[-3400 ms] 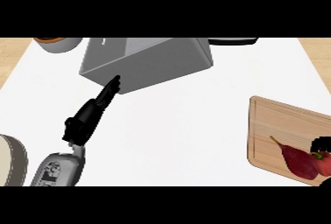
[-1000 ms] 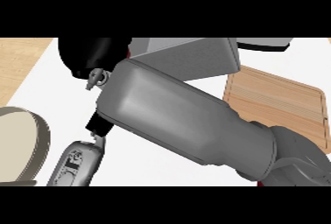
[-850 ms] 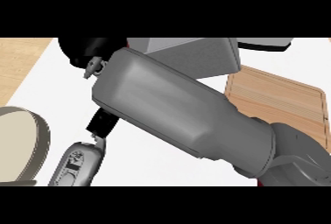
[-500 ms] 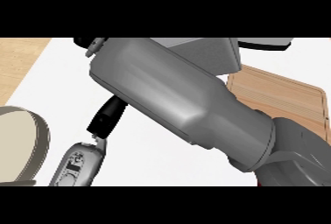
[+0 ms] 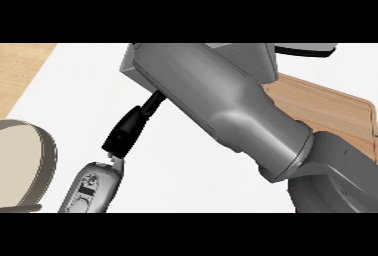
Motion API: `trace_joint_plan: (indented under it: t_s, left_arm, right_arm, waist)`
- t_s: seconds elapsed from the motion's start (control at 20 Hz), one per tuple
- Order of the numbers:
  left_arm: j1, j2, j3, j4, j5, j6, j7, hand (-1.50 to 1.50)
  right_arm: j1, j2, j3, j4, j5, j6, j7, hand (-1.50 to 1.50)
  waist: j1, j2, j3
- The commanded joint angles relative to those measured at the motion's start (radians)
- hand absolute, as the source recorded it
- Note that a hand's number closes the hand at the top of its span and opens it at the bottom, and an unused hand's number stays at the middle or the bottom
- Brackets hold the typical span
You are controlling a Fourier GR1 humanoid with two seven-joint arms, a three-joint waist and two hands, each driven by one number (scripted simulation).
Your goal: Pick the bell pepper from the cutting board and place it in the cardboard box
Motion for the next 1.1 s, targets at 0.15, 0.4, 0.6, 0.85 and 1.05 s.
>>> trace_joint_plan:
  t_s: [0.15, 0.4, 0.6, 0.85, 1.05]
  left_arm:
    - [-0.018, 0.011, 0.014, 0.001, 0.003, -0.008, -0.017, 0.00]
    - [-0.011, 0.003, 0.003, -0.025, 0.014, -0.019, 0.027, 0.00]
    - [0.000, 0.011, 0.020, -0.021, 0.014, -0.011, 0.006, 0.00]
    - [0.019, 0.013, 0.012, -0.036, 0.016, -0.020, 0.009, 0.00]
    - [0.029, 0.017, 0.016, -0.041, 0.010, -0.012, 0.022, 0.00]
  right_arm:
    - [0.032, 0.000, 0.020, 0.125, -0.001, -0.055, -0.050, 1.50]
    - [0.116, 0.000, -0.085, 0.175, -0.093, -0.163, -0.015, -1.50]
    - [0.145, 0.000, -0.115, 0.202, -0.126, -0.199, -0.089, -1.50]
    - [0.117, 0.000, -0.188, 0.177, -0.171, -0.355, -0.152, -1.50]
    - [0.119, 0.000, -0.237, 0.125, -0.190, -0.575, -0.201, -1.50]
  waist:
    - [0.016, 0.012, 0.000]
    - [0.005, 0.011, 0.004]
    - [-0.001, 0.010, 0.004]
    - [0.003, 0.009, 0.005]
    - [-0.020, -0.002, 0.007]
